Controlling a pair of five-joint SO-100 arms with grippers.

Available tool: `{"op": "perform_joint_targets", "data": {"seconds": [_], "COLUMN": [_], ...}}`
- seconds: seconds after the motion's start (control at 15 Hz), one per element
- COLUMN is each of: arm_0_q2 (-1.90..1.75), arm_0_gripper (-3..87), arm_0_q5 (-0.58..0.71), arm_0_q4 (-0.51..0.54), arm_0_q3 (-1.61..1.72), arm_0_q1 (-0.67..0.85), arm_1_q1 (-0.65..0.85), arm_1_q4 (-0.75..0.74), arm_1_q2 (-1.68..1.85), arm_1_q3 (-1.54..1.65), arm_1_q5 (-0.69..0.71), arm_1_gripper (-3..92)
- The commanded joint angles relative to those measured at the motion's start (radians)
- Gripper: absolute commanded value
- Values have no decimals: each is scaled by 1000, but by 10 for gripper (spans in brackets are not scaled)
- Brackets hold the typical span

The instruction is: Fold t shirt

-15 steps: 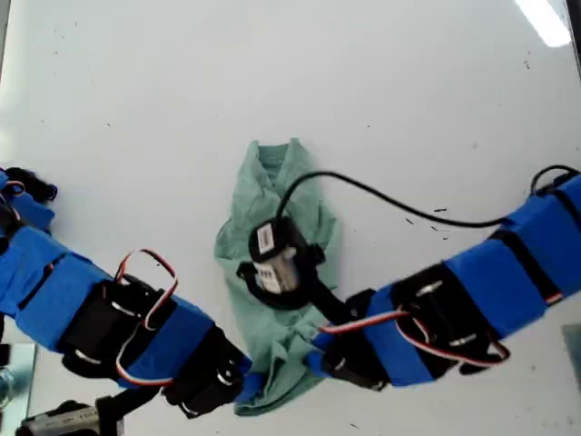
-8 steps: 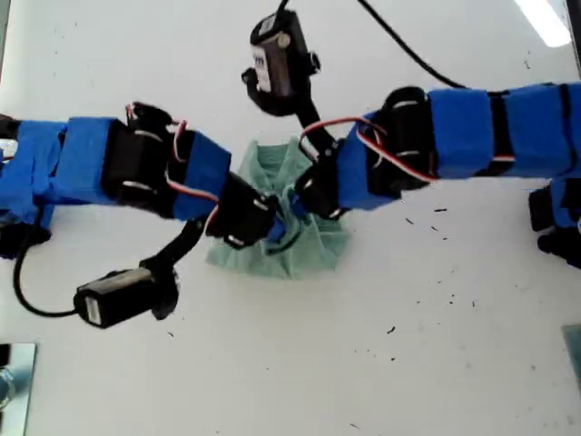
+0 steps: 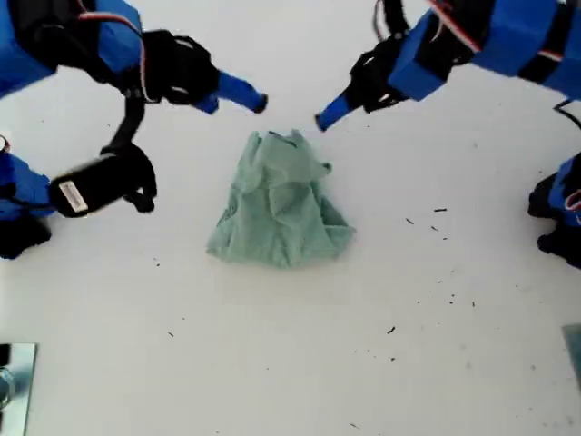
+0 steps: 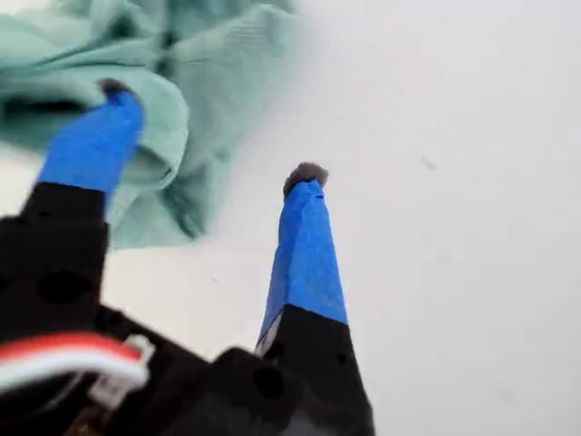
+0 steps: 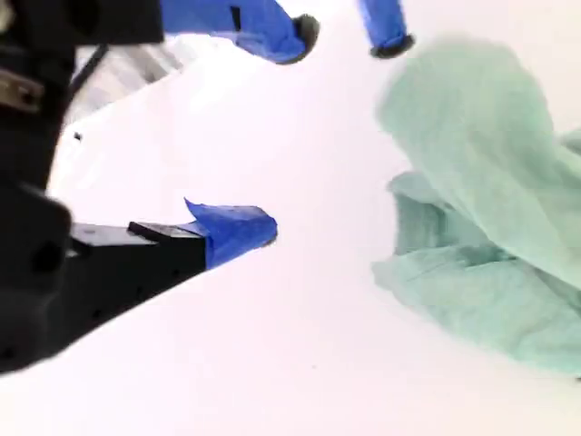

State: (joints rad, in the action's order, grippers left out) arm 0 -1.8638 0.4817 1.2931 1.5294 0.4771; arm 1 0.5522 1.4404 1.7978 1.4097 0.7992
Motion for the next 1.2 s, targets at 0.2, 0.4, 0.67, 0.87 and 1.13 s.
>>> {"op": "perform_joint_targets", "data": {"seconds": [0.2,0.4,0.67,0.87,1.13], "arm_0_q2": [-726,-1078,-1698,-1740,-1740], "arm_0_gripper": [216,175,146,162,161], "arm_0_q5": [-71,-255,-476,-396,-390], "arm_0_q4": [-304,-440,-388,-258,-259], "arm_0_q3": [839,1226,1709,1710,1710], "arm_0_q1": [0,-196,-272,-364,-477], "arm_1_q1": [110,-81,-202,-209,-161], "arm_1_q4": [-15,-55,-143,-121,-115], "arm_1_q2": [854,1204,1689,1704,1703], "arm_1_q3": [772,1170,1585,1703,1701], "arm_1_q5": [-124,-293,-431,-511,-143], "arm_1_gripper": [252,256,225,214,196]}}
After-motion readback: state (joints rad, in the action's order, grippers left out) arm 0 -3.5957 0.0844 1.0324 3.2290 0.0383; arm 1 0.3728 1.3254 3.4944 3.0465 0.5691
